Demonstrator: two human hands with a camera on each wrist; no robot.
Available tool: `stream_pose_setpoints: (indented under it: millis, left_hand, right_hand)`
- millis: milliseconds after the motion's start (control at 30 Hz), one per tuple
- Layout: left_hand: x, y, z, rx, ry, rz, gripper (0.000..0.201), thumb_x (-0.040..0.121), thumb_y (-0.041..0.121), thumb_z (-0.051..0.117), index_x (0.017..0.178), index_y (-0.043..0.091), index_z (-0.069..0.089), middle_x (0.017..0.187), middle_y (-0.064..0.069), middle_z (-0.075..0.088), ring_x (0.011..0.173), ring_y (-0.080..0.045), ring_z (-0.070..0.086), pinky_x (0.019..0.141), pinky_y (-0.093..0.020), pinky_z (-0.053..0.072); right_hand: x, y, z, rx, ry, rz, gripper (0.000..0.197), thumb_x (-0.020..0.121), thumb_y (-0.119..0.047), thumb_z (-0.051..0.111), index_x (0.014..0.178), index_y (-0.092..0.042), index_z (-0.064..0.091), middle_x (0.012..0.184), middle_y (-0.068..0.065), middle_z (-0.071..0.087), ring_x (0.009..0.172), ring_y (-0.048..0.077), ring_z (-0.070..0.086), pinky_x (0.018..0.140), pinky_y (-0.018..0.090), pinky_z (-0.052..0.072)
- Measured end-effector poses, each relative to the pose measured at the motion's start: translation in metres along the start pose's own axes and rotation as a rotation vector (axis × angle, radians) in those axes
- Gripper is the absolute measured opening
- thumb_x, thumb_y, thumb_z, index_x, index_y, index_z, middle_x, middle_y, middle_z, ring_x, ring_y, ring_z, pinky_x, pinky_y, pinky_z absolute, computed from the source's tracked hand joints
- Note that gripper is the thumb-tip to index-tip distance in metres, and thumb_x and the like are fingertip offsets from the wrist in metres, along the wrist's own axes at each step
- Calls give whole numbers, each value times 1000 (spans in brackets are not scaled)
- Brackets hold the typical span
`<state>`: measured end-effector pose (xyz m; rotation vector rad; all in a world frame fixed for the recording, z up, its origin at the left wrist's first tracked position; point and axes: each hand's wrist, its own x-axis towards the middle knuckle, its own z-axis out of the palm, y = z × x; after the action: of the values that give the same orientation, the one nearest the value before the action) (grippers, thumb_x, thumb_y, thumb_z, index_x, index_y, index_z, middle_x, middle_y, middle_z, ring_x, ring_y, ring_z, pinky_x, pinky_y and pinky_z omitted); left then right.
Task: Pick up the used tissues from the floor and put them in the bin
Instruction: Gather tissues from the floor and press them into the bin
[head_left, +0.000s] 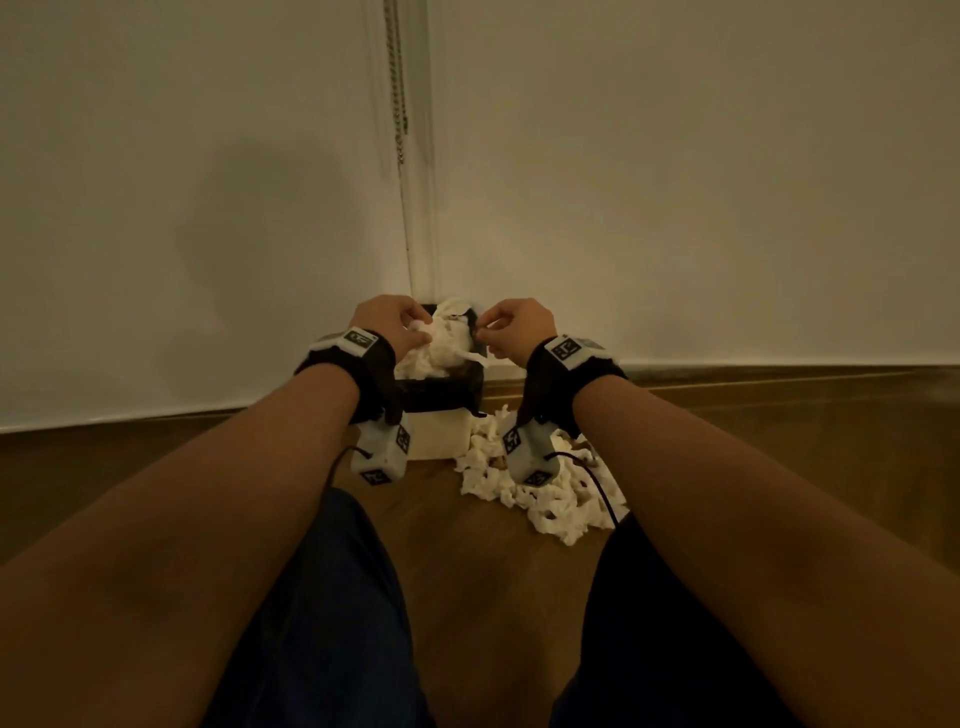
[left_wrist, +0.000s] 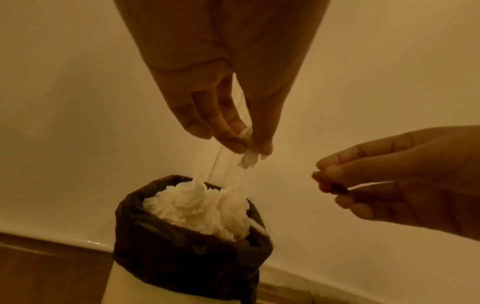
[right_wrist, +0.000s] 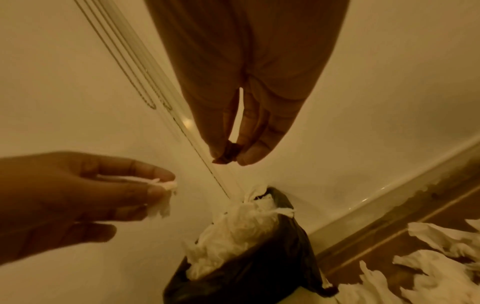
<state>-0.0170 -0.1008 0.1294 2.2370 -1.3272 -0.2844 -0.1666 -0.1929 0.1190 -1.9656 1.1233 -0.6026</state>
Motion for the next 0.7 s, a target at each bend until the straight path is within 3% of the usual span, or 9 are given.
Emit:
stream_pose_setpoints:
  millis: [133, 267, 400, 500, 600, 700]
  left_hand:
    - [18, -9, 22, 29, -42, -11, 21, 79, 22, 73, 99, 18, 68, 105, -5, 66, 95, -18, 61, 82, -24, 42]
    - [34, -16, 37, 77, -104, -38, 22, 82, 20, 69, 104, 18, 68, 111, -6, 65, 102, -18, 60, 86, -21, 41]
    - [41, -22, 53, 167, -124, -75, 28, 87, 14, 60, 113, 19, 65, 126, -10, 57, 116, -24, 52, 100, -32, 42]
    - [50, -29, 62, 257, -203, -114, 35, 90, 12, 52, 123, 21, 59, 137, -12, 46, 123, -28, 46, 104, -32, 38]
    - [57, -38, 72, 436, -320, -147, 39, 95, 25, 46, 134, 23, 50, 143, -12, 41, 128, -33, 40, 109, -41, 33]
    - [56, -47, 83, 598, -362, -177, 52, 93, 33, 44, 143, 19, 35, 146, -12, 34, 129, -35, 36, 107, -42, 33]
  right_hand:
    - [28, 20, 23, -125, -87, 43, 18, 82, -18, 70, 99, -11, 72, 105, 8, 70, 98, 21, 65, 87, 25, 51]
    - [48, 36, 41, -141, -110, 94, 15, 84, -15, 68, 99, -14, 73, 107, 6, 70, 100, 18, 64, 82, 19, 47]
    - [57, 43, 51, -196, -145, 97, 22, 86, -10, 62, 105, -15, 72, 114, 6, 68, 105, 20, 62, 89, 22, 47]
    - [60, 48, 48, -201, -124, 113, 28, 89, -5, 53, 105, -16, 72, 116, 6, 67, 107, 22, 61, 89, 22, 46]
    - [58, 51, 41, -191, -101, 103, 28, 90, -5, 50, 103, -15, 73, 111, 6, 69, 103, 22, 62, 80, 19, 43]
    - [54, 54, 32, -185, -86, 99, 28, 91, -7, 49, 102, -15, 74, 109, 6, 70, 100, 23, 63, 76, 19, 42]
